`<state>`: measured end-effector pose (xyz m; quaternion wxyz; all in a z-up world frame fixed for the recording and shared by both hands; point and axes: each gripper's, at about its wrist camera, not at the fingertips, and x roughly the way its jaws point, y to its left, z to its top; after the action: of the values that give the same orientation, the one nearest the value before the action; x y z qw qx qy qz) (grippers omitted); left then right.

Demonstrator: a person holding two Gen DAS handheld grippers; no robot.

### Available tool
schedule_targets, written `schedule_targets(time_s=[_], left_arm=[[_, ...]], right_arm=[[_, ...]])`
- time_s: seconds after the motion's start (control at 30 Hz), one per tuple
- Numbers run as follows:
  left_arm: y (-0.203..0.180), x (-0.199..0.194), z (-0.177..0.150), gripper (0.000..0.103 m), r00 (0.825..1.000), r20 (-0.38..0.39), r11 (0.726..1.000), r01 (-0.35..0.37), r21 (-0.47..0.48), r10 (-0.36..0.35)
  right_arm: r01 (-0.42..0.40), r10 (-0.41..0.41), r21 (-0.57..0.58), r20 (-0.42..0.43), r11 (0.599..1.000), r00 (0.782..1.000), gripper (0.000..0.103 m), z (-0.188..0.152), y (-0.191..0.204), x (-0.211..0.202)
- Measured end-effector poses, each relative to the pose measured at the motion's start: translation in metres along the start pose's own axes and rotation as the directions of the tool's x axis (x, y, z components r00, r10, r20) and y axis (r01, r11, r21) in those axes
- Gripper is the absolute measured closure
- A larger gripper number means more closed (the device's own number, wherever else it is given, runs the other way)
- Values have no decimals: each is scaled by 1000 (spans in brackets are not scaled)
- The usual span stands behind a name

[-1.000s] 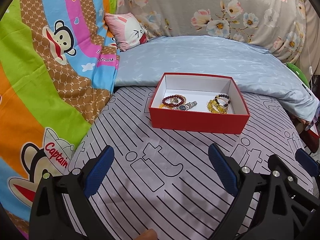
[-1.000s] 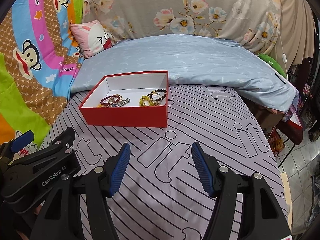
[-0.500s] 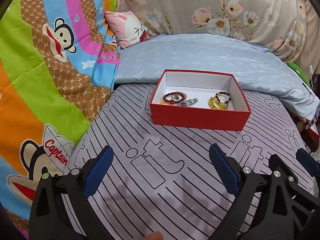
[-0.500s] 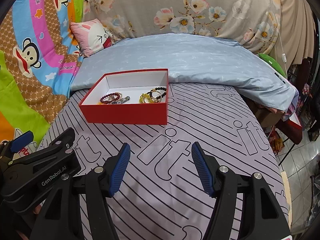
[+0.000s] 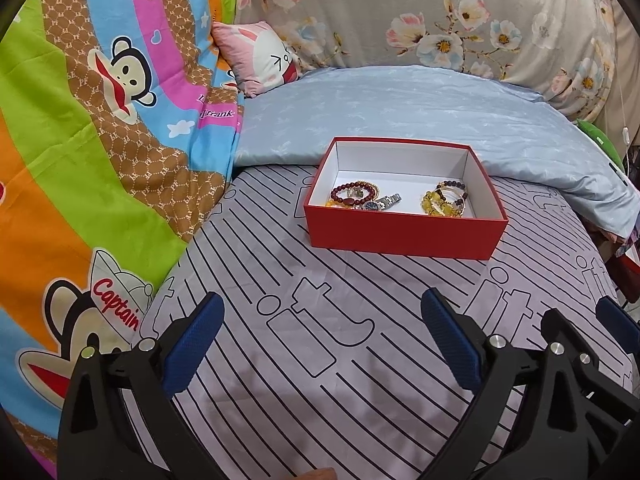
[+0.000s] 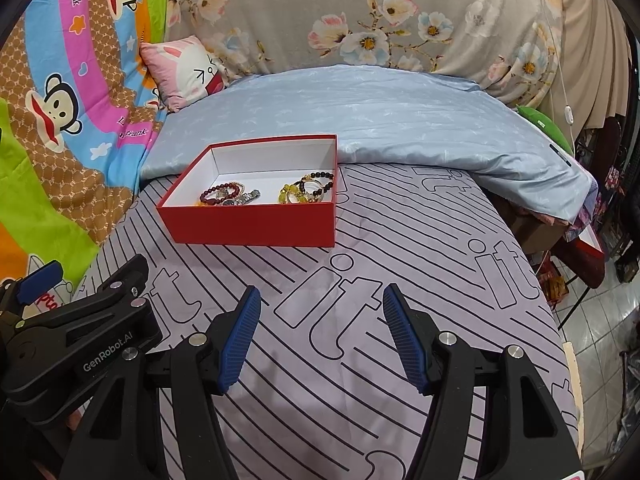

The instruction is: Organize jewelry

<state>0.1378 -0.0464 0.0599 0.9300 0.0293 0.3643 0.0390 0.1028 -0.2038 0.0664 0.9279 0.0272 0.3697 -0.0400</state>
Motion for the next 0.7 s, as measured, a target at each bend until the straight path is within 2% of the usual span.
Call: schedule_targets(time_s=[0.13, 0.5, 0.7], left_arm=[[2, 4, -2, 8, 1000, -14, 1000, 9, -7, -9], [-3, 6, -6, 8, 999, -12, 999, -42, 17, 43], [-3, 8, -7, 8, 999, -19, 999, -45, 16, 45]], right_arm=[[0, 0, -1, -3, 1000, 1000, 41, -1, 0, 1], [-11, 11, -2, -12, 1000, 1000, 40, -6, 0, 5], [-10, 10, 1, -17, 1000, 1000, 39, -6, -1, 6]])
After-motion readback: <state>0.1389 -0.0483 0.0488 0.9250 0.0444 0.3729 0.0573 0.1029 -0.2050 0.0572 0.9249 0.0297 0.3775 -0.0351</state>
